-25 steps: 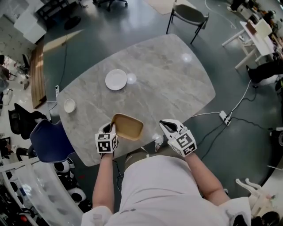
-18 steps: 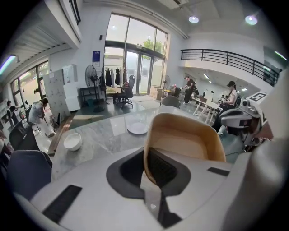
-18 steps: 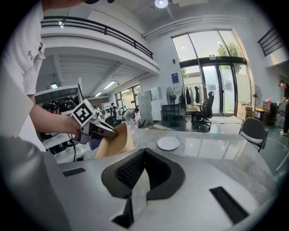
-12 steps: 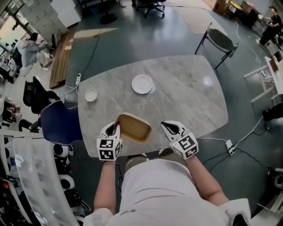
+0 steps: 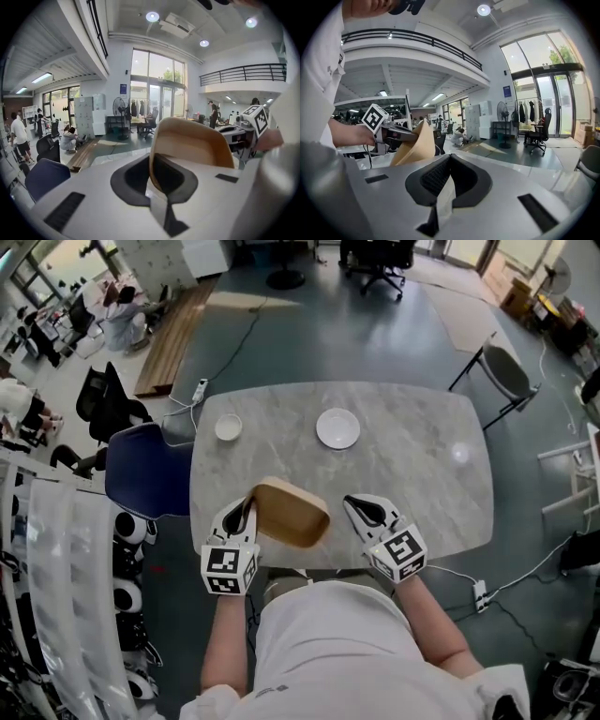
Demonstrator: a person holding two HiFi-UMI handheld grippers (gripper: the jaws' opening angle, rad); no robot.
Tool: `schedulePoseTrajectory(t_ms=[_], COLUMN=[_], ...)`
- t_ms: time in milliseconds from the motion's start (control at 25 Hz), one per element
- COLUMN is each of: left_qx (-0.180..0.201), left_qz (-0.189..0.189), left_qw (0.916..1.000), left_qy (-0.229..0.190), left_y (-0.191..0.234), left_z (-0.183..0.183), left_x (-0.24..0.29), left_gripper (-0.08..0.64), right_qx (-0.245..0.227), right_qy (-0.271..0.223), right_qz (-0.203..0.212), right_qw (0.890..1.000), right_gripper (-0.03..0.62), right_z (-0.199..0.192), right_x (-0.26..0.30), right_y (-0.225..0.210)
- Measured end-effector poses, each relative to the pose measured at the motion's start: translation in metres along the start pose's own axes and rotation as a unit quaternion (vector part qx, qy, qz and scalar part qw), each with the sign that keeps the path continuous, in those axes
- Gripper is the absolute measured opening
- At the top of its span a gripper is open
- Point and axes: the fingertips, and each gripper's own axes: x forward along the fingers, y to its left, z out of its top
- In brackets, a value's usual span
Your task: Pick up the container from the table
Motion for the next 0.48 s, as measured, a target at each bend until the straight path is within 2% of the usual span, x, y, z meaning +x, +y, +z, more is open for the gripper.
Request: schedulePoseTrajectory(t_ms=[480], left_qx=[-0.013], left_qz=[0.06], left_qw=[0.9958], left_qy=[-0.069], left_y=[0.028], left_z=[0.022], left_x=[-0.049], left_gripper=[0.017], right_qx=[-0.041], right_qy=[-0.045], right_qz=[0.058], right_qw=[0.996], right_gripper=[0.011], right_z=[0.056], right_x=[0.024], right_y=[0.029])
